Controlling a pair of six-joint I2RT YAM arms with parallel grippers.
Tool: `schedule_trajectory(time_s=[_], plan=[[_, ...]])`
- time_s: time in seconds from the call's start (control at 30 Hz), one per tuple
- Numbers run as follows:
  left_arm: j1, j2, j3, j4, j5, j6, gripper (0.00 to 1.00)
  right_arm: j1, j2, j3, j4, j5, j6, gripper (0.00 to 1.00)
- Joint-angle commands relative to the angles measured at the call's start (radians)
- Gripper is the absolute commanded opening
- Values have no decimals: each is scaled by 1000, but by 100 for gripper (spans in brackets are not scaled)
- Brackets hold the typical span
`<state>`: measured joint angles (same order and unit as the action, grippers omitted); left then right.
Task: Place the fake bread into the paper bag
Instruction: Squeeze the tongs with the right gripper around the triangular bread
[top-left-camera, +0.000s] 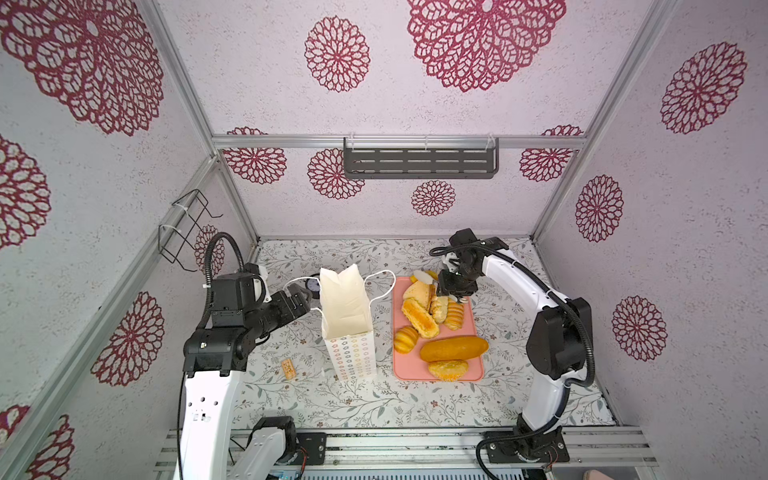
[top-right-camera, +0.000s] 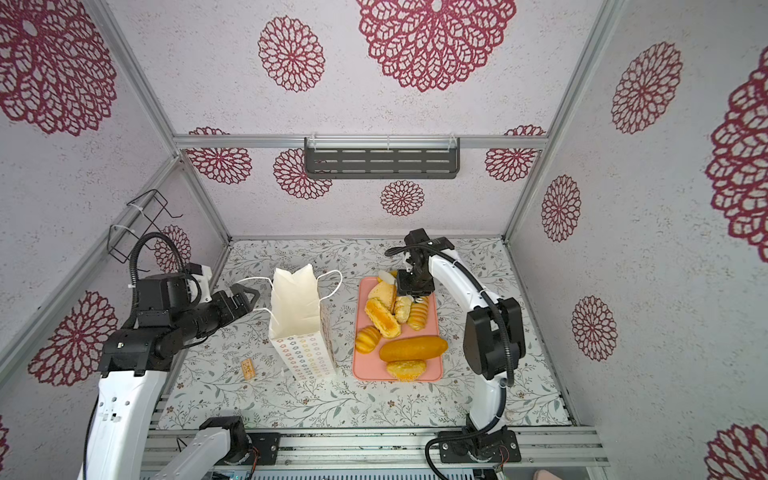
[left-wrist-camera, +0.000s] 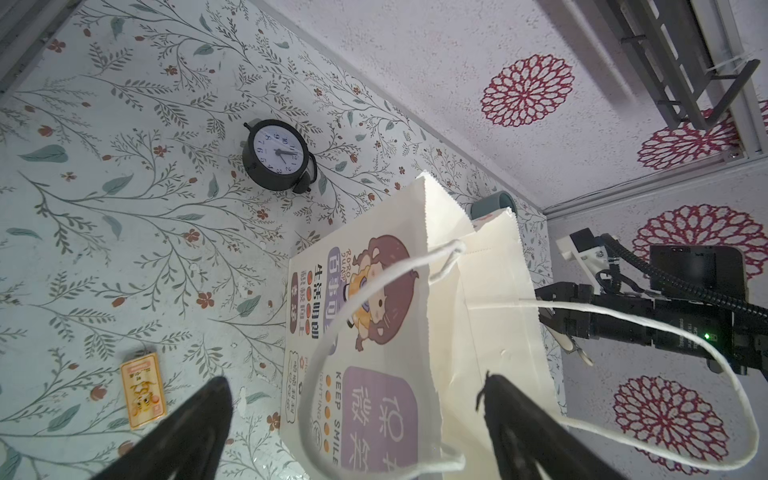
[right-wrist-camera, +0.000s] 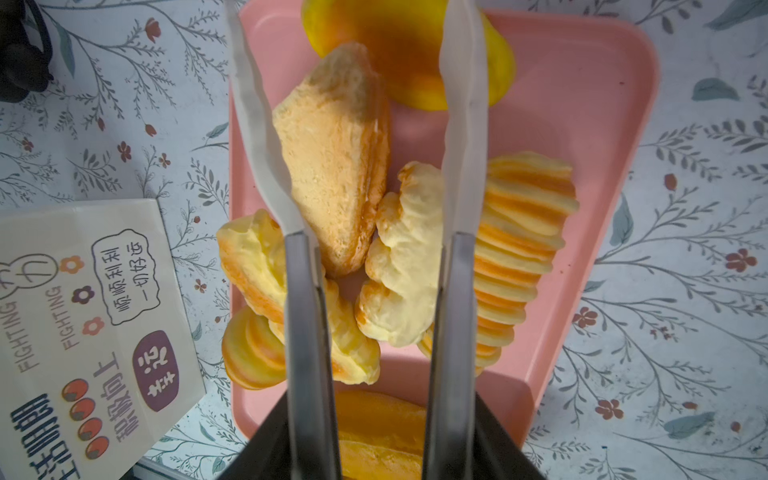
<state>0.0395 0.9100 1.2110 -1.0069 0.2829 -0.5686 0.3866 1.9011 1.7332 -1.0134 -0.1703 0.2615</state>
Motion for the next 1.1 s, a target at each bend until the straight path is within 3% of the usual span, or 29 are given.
schedule_trajectory(time_s=[0.0, 0.4, 0.73, 1.07], plan=[[8, -11, -14, 13, 5, 9, 97, 0, 2, 51, -41, -16, -18, 51], [10, -25, -21, 10, 6, 23, 97, 12, 79, 143, -89, -23, -18, 45], [14, -25, -23, 10, 8, 31, 97, 19, 96, 152, -97, -17, -17, 46], [17, -18, -3, 7, 19, 31, 97, 30, 50, 135, -76, 1, 5, 28]])
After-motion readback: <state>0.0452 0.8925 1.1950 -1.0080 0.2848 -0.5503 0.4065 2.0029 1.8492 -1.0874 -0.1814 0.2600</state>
